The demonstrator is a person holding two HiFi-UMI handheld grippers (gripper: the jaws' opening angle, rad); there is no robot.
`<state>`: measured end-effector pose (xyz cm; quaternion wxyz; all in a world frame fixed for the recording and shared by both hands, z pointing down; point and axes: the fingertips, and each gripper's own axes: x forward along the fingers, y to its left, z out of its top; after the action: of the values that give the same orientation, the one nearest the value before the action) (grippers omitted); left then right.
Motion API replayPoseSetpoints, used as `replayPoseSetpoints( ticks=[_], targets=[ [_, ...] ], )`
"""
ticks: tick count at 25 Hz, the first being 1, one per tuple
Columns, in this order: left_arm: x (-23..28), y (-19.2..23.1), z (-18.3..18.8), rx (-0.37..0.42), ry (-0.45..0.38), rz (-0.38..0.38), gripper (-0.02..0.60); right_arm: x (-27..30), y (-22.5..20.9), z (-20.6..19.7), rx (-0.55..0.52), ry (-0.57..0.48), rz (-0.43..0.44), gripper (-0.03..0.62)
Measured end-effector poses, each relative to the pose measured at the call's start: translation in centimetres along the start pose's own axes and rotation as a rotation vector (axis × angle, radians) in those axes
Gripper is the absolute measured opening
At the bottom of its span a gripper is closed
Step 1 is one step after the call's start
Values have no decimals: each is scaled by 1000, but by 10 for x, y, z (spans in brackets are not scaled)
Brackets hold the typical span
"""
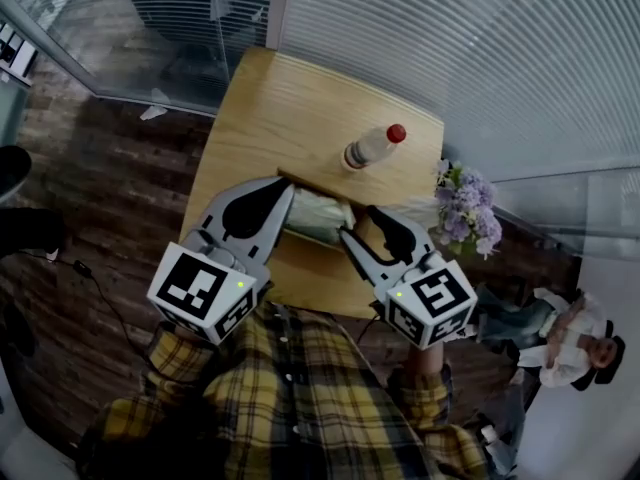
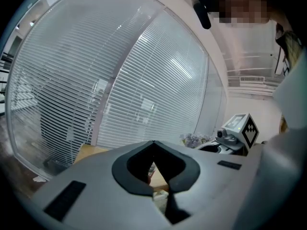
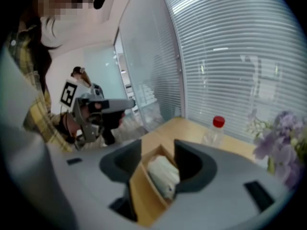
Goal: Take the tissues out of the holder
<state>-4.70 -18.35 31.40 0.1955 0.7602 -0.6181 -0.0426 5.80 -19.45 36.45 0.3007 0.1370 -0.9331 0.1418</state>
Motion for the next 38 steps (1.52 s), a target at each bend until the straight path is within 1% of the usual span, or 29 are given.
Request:
replayPoseSetpoints(
  ticks=[3, 8, 14, 20, 24, 29, 31, 35, 38],
  targets=[
    [-3, 6, 1, -6, -4, 27, 9, 6, 1, -4, -30, 49, 16, 198],
    [-8, 12, -5, -9, -5, 50, 9, 25, 0, -25, -103, 136, 72, 198],
    [-19, 17, -8, -27, -5, 77, 9, 54, 2, -49, -173, 275, 142, 198],
    [-25, 25, -18, -46, -4, 100, 8, 85, 1, -80, -243, 398, 188, 198],
    [-30, 29, -22, -61, -10, 112, 9, 97, -1, -91, -286, 447, 194, 198],
    [-36, 34, -31, -79, -3, 144, 9, 109, -4, -106, -381, 492, 226, 198],
    [-41, 37, -34, -83, 5, 157, 9, 113, -3, -110, -395, 504, 246, 198],
    [-49, 41, -38, -85, 13, 177, 9, 122, -7, -120, -415, 540, 255, 198],
    [-52, 42, -41, -85, 20, 189, 8, 126, -6, -129, -427, 575, 276, 198]
  ],
)
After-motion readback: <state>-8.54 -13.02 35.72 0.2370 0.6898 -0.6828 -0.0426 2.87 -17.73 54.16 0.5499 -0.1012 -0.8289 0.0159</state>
